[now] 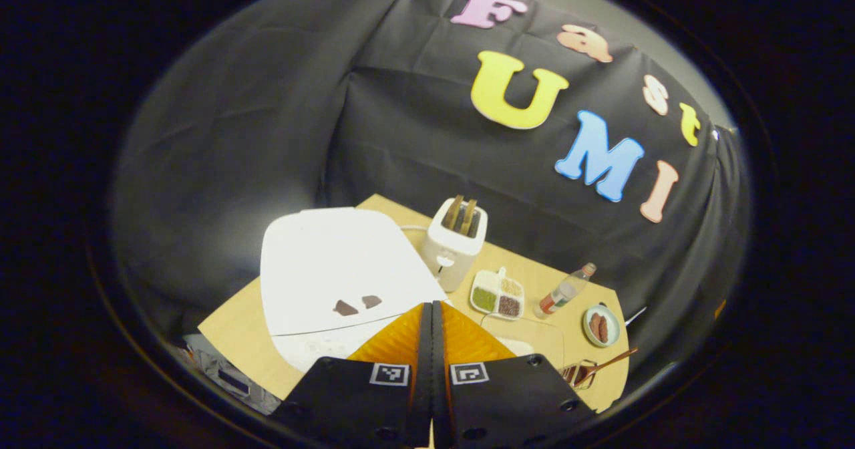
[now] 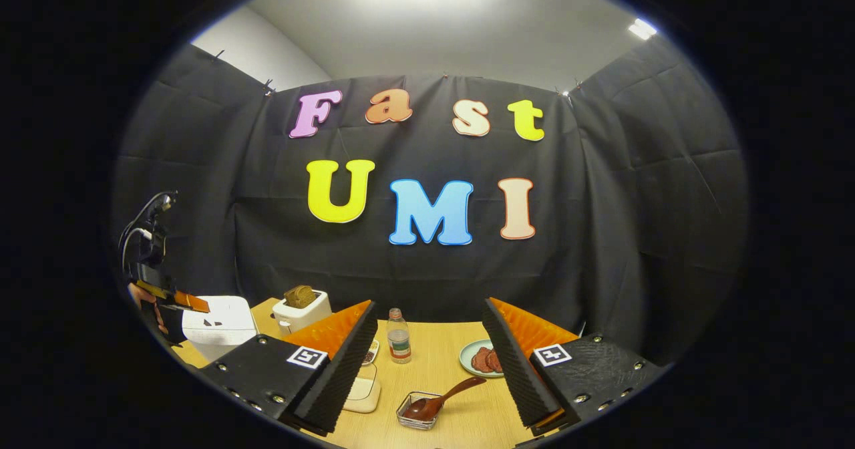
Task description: Close the left gripper, press the button to open the rice cooker; take a wooden spoon from the chopstick holder with the right hand, scoop a spoonful of rice and pour it into the rice cooker, then put the wooden spoon back into the chopstick holder.
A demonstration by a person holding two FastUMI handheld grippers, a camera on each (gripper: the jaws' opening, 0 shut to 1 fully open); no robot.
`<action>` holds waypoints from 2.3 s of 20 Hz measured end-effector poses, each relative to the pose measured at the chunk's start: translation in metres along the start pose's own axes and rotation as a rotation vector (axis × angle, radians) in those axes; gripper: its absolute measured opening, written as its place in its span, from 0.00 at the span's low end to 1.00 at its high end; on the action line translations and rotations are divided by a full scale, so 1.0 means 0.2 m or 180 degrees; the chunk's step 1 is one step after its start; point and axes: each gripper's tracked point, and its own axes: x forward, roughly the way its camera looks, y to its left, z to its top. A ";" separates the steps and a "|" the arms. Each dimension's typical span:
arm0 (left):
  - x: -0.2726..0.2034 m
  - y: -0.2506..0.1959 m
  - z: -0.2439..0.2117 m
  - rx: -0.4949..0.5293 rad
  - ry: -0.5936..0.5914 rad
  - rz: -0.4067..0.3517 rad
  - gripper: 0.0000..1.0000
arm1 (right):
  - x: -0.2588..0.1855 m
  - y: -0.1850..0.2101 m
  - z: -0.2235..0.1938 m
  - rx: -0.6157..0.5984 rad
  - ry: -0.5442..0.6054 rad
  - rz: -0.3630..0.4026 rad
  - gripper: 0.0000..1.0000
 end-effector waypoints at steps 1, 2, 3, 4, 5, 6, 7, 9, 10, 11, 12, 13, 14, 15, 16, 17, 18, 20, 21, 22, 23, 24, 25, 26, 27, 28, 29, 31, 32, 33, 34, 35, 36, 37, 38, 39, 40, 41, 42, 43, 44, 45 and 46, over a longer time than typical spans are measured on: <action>0.04 0.07 0.00 -0.0053 0.0120 0.0050 0.09 | 0.00 -0.01 0.00 0.0001 0.0004 -0.0027 0.96; 0.08 0.14 0.01 -0.0126 0.0227 0.0092 0.09 | -0.01 -0.03 -0.01 0.0002 0.0012 -0.0055 0.96; 0.12 0.18 0.01 -0.0189 0.0302 0.0107 0.08 | -0.02 -0.04 -0.02 0.0010 0.0025 -0.0077 0.96; 0.14 0.20 0.01 -0.0242 0.0333 0.0139 0.08 | -0.02 -0.05 -0.03 0.0021 0.0041 -0.0099 0.96; 0.16 0.23 0.01 -0.0271 0.0369 0.0172 0.08 | -0.02 -0.06 -0.04 0.0029 0.0063 -0.0117 0.96; 0.18 0.25 0.02 -0.0286 0.0375 0.0177 0.08 | -0.03 -0.07 -0.06 0.0035 0.0080 -0.0134 0.96; 0.19 0.25 0.03 -0.0296 0.0367 0.0183 0.09 | -0.03 -0.08 -0.06 0.0038 0.0093 -0.0154 0.96; 0.22 0.25 0.02 -0.0256 0.0385 0.0213 0.09 | -0.03 -0.10 -0.06 0.0049 0.0099 -0.0185 0.96; 0.25 0.26 0.01 -0.0235 0.0402 0.0242 0.09 | -0.03 -0.11 -0.06 0.0051 0.0098 -0.0198 0.96; 0.27 0.26 0.01 -0.0246 0.0425 0.0240 0.09 | -0.03 -0.11 -0.06 0.0047 0.0100 -0.0203 0.96; 0.29 0.26 -0.01 -0.0269 0.0452 0.0255 0.09 | -0.03 -0.11 -0.07 0.0039 0.0099 -0.0205 0.96; 0.31 0.27 -0.04 -0.0272 0.0504 0.0287 0.09 | -0.03 -0.11 -0.06 0.0029 0.0099 -0.0203 0.96; 0.33 0.31 -0.10 -0.0262 0.0602 0.0349 0.08 | -0.03 -0.11 -0.06 0.0016 0.0096 -0.0200 0.96; 0.33 0.29 -0.09 -0.0283 0.0568 0.0311 0.09 | -0.04 -0.11 -0.05 0.0002 0.0090 -0.0197 0.96; 0.34 0.29 -0.08 -0.0286 0.0553 0.0309 0.09 | -0.04 -0.10 -0.05 -0.0008 0.0085 -0.0197 0.96; 0.33 0.29 -0.09 -0.0331 0.0607 0.0295 0.09 | -0.04 -0.10 -0.05 -0.0009 0.0083 -0.0187 0.96; 0.35 0.28 -0.08 -0.0381 0.0589 0.0261 0.09 | -0.05 -0.08 -0.05 -0.0007 0.0079 -0.0173 0.96; 0.35 0.28 -0.06 -0.0527 0.0586 0.0232 0.11 | -0.06 -0.05 -0.04 -0.0028 0.0072 -0.0134 0.96; 0.35 0.30 -0.03 -0.0527 0.0546 0.0246 0.11 | -0.06 -0.04 -0.03 -0.0045 0.0060 -0.0115 0.96; 0.34 0.30 0.00 -0.0492 0.0483 0.0243 0.09 | -0.06 -0.03 -0.03 -0.0060 0.0049 -0.0094 0.96; 0.33 0.30 0.04 -0.0449 0.0426 0.0237 0.09 | -0.07 -0.01 -0.02 -0.0076 0.0040 -0.0078 0.96; 0.31 0.29 0.08 -0.0422 0.0354 0.0229 0.09 | -0.08 -0.01 -0.02 -0.0087 0.0026 -0.0072 0.96; 0.29 0.28 0.15 -0.0366 0.0251 0.0219 0.09 | -0.08 0.00 -0.01 -0.0089 0.0013 -0.0064 0.96; 0.27 0.27 0.21 -0.0288 0.0150 0.0215 0.09 | -0.08 0.00 -0.01 -0.0083 0.0011 -0.0058 0.96; 0.25 0.27 0.26 -0.0220 0.0058 0.0231 0.09 | -0.08 0.02 -0.01 -0.0077 0.0017 -0.0047 0.96; 0.23 0.28 0.32 -0.0164 -0.0034 0.0269 0.09 | -0.08 0.03 -0.02 -0.0077 0.0021 -0.0032 0.96; 0.21 0.30 0.39 -0.0104 -0.0133 0.0329 0.09 | -0.09 0.04 -0.01 -0.0081 0.0019 -0.0018 0.96; 0.17 0.33 0.49 0.0020 -0.0294 0.0437 0.09 | -0.09 0.05 -0.01 -0.0083 0.0012 0.0002 0.96; 0.13 0.34 0.56 0.0068 -0.0397 0.0490 0.09 | -0.10 0.06 -0.01 -0.0080 0.0005 0.0012 0.96; 0.11 0.35 0.62 0.0111 -0.0509 0.0538 0.09 | -0.10 0.07 -0.01 -0.0083 0.0003 0.0012 0.96; 0.07 0.35 0.69 0.0163 -0.0648 0.0573 0.11 | -0.10 0.07 -0.02 -0.0083 0.0007 0.0016 0.96; 0.01 0.35 0.76 0.0228 -0.0789 0.0601 0.09 | -0.10 0.09 -0.02 -0.0071 0.0020 0.0021 0.96; -0.04 0.32 0.83 0.0295 -0.0943 0.0580 0.14 | -0.10 0.10 -0.03 -0.0068 0.0033 0.0029 0.96; -0.10 0.29 0.88 0.0349 -0.1070 0.0523 0.32 | -0.10 0.12 -0.03 -0.0074 0.0039 0.0043 0.96; -0.16 0.25 0.91 0.0375 -0.1187 0.0475 0.50 | -0.10 0.14 -0.03 -0.0085 0.0043 0.0063 0.96; -0.22 0.22 0.94 0.0384 -0.1305 0.0408 0.68 | -0.09 0.17 -0.03 -0.0104 0.0052 0.0077 0.96; -0.27 0.19 0.96 0.0395 -0.1404 0.0349 0.87 | -0.09 0.19 -0.04 -0.0126 0.0059 0.0090 0.96; -0.33 0.16 0.96 0.0407 -0.1503 0.0282 0.92 | -0.09 0.22 -0.03 -0.0126 0.0070 0.0109 0.96; -0.39 0.14 0.95 0.0406 -0.1580 0.0201 0.93 | -0.08 0.25 -0.04 -0.0097 0.0094 0.0134 0.96; -0.44 0.11 0.95 0.0397 -0.1639 0.0120 0.92 | -0.08 0.29 -0.05 -0.0063 0.0118 0.0173 0.96; -0.47 0.11 0.92 0.0376 -0.1681 0.0074 0.92 | -0.08 0.33 -0.07 -0.0045 0.0152 0.0206 0.96; -0.50 0.10 0.91 0.0352 -0.1721 0.0012 0.92 | -0.08 0.36 -0.08 -0.0034 0.0193 0.0231 0.96; -0.54 0.11 0.90 0.0321 -0.1762 -0.0030 0.93 | -0.08 0.38 -0.10 -0.0028 0.0218 0.0247 0.96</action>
